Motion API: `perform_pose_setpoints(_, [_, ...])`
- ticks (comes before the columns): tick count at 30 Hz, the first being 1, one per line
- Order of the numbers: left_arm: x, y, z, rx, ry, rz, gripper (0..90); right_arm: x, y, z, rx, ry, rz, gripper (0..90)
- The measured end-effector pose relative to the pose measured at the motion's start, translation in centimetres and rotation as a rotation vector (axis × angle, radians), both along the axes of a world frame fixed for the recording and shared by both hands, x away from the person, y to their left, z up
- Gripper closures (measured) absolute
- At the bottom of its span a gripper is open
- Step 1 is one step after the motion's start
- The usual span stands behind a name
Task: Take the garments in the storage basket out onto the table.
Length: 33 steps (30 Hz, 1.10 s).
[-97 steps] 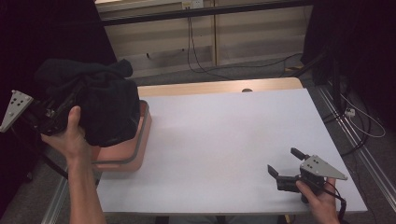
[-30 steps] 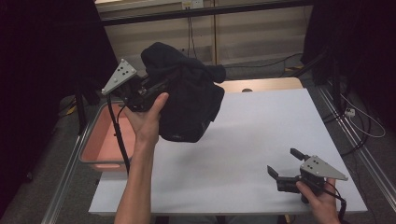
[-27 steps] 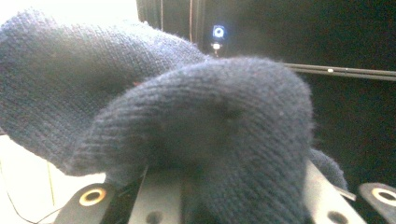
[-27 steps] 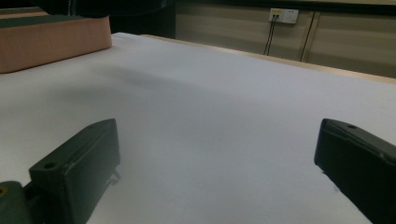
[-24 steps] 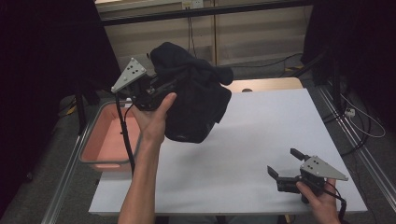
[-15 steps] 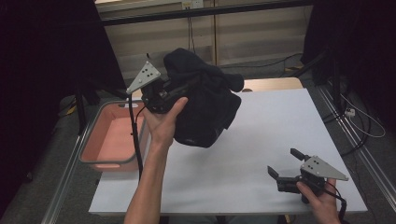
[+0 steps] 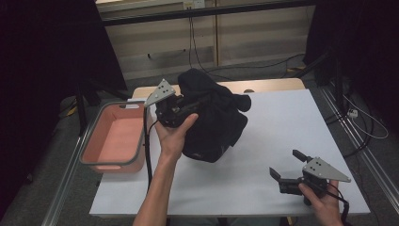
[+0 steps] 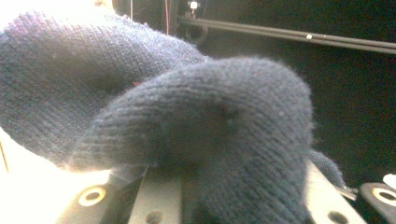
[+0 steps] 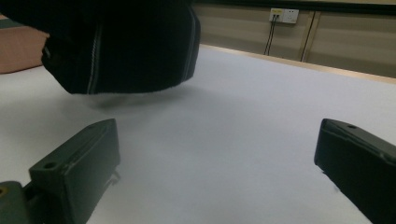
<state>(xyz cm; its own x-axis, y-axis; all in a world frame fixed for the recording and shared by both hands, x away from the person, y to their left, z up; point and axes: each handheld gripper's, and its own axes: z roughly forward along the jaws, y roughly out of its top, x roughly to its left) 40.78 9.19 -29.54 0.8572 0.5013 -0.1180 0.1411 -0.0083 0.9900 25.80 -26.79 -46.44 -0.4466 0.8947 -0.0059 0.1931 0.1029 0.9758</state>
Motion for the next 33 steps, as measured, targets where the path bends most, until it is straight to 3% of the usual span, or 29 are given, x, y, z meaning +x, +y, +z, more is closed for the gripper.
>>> perform_pose_setpoints(4, [0.6, -0.5, -1.3, 0.035, 0.046, 0.008, 72.6, 0.0, 0.0, 0.0, 0.0, -0.001, 0.002, 0.0])
perform_pose_setpoints(9, [1.5, -0.8, -3.0, 0.039, 0.081, 0.012, 72.4, -0.1, 0.0, 0.0, -0.002, -0.004, 0.002, 0.0])
perform_pose_setpoints(21, [3.2, -2.4, -6.4, 0.159, 0.131, 0.01, 71.8, -0.1, 0.0, 0.0, -0.005, -0.003, 0.002, 0.0])
perform_pose_setpoints(33, [4.5, -3.2, -9.1, 0.193, 0.187, 0.011, 70.8, -0.1, 0.0, 0.0, -0.006, -0.004, 0.005, 0.0])
